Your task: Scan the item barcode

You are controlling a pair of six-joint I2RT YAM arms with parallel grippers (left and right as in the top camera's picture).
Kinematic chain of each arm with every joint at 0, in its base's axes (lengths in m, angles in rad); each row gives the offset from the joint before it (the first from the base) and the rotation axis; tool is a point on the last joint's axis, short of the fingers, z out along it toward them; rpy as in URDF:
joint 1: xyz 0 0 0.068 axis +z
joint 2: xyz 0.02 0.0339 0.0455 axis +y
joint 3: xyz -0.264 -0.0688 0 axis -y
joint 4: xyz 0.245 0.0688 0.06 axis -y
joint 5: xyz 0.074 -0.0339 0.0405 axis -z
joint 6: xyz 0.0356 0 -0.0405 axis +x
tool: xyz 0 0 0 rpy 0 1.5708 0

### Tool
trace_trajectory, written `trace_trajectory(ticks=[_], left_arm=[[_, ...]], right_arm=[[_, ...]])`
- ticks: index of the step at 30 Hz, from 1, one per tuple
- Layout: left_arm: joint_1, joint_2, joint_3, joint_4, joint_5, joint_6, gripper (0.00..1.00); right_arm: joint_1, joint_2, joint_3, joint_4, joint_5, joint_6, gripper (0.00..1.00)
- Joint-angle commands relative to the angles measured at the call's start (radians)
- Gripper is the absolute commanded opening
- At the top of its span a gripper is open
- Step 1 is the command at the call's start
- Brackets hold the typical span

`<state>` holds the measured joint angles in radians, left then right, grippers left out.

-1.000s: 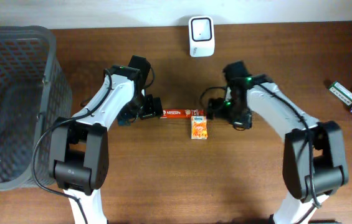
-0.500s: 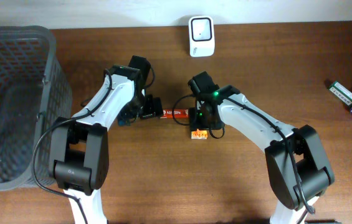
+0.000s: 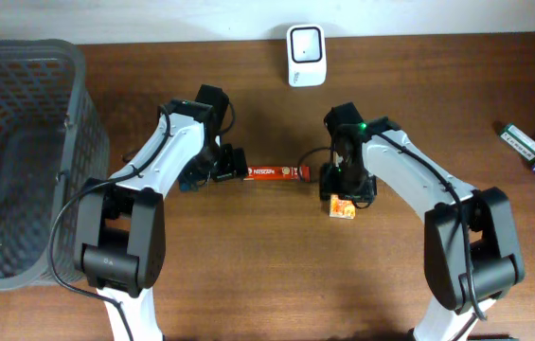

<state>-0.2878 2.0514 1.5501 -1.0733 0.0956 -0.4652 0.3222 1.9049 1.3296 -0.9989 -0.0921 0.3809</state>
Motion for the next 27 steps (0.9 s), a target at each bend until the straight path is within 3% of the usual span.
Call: trace_trajectory(ticks=[1,5,8,12,15,19,27], left_arm=[[0.002,-0.015,0.001,-0.001,-0.014,-0.009,0.99],[0.002,-0.015,0.001,-0.001,-0.014,-0.009,0.99],[0.002,-0.015,0.001,-0.001,-0.014,-0.010,0.99],[0.002,-0.015,0.001,-0.001,-0.014,-0.010,0.99],[0.002,-0.015,0.001,-0.001,-0.014,-0.010,0.99],[0.002,-0.015,0.001,-0.001,-0.014,-0.010,0.99],[0.002,-0.015,0.001,-0.001,-0.014,-0.010,0.99]], right_arm=[[0.037,-0.017,0.015,0.043,-0.027,-0.037,0.59],[0.142,0.056,-0.002,0.102,0.198,0.063,0.48],[0.161,0.084,-0.002,0.067,0.364,0.160,0.47],[0.162,0.084,-0.002,0.063,0.363,0.160,0.47],[0.163,0.082,0.108,-0.100,0.352,0.178,0.43],[0.155,0.082,0.183,-0.172,0.365,0.190,0.55],[0.154,0.082,0.038,-0.040,0.459,0.201,0.55]])
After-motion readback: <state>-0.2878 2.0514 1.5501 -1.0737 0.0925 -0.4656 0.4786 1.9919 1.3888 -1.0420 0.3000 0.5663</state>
